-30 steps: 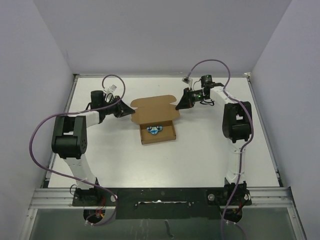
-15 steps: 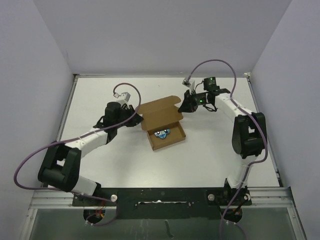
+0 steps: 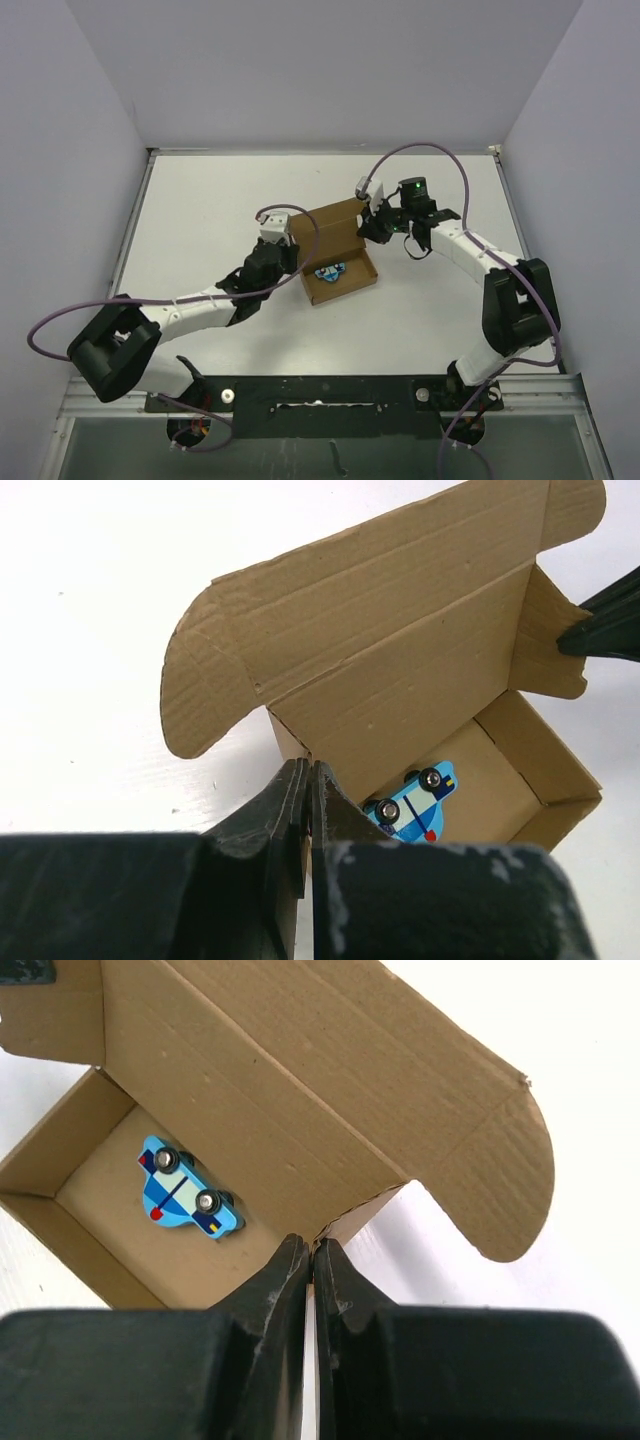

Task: Fold the paper box

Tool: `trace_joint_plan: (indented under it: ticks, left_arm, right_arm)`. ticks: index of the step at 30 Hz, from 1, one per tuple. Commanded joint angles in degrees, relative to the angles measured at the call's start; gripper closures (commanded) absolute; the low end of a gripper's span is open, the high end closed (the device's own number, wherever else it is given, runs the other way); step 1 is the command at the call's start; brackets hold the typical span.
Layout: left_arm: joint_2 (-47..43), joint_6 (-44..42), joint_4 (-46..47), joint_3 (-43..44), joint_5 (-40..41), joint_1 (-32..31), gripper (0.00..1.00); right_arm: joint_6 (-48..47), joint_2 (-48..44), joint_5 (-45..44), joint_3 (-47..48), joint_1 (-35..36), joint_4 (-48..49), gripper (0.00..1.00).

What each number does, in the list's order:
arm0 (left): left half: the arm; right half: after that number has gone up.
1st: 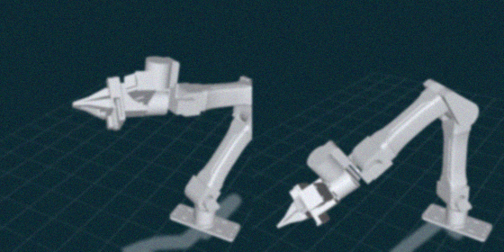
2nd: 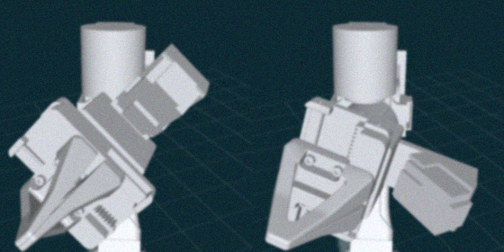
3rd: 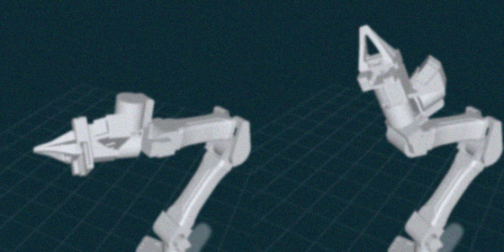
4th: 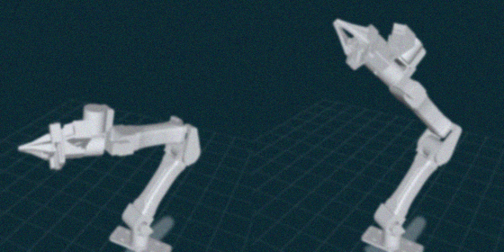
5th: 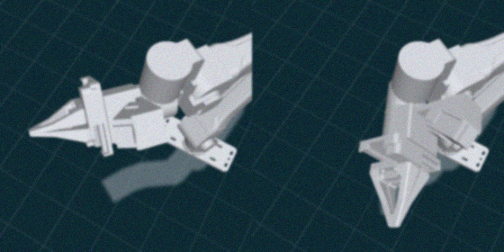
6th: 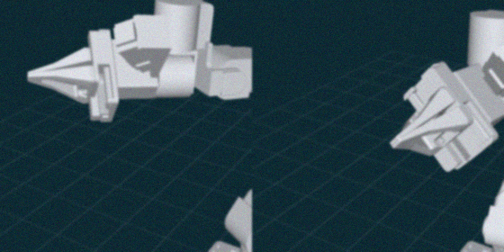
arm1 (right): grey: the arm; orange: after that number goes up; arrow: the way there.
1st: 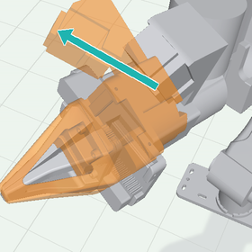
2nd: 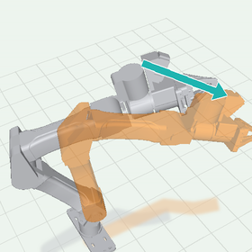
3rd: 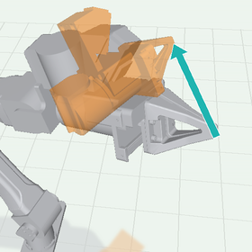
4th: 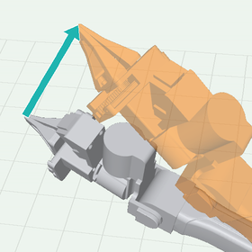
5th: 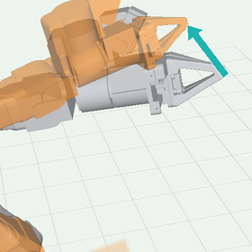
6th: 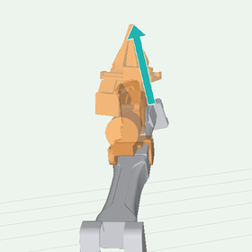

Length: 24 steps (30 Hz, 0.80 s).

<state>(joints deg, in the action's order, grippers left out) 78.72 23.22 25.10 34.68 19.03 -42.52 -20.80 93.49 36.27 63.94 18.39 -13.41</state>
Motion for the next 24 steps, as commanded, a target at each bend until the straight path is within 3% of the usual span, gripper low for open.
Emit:
trace_joint_plan:
  ticks: [1,7,14,24]
  left_arm:
    - [2.58,-4.19,13.03,-0.95,9.44,-6.49,1.00]
    - [6.53,-10.51,22.06,-2.38,15.20,-10.37,1.00]
    - [13.21,-18.93,41.58,-5.98,24.76,-17.40,1.00]
    - [22.39,-25.86,58.06,-6.92,32.09,-23.04,1.00]
  right_arm:
    - [-3.15,-3.65,1.65,-3.69,2.97,-0.04,1.00]
    - [-6.44,-6.18,3.20,-5.33,2.51,-5.58,1.00]
    - [-8.73,-7.07,5.98,-7.46,0.06,-9.90,1.00]
    - [-7.27,-8.45,6.18,-10.95,-0.78,-8.74,1.00]
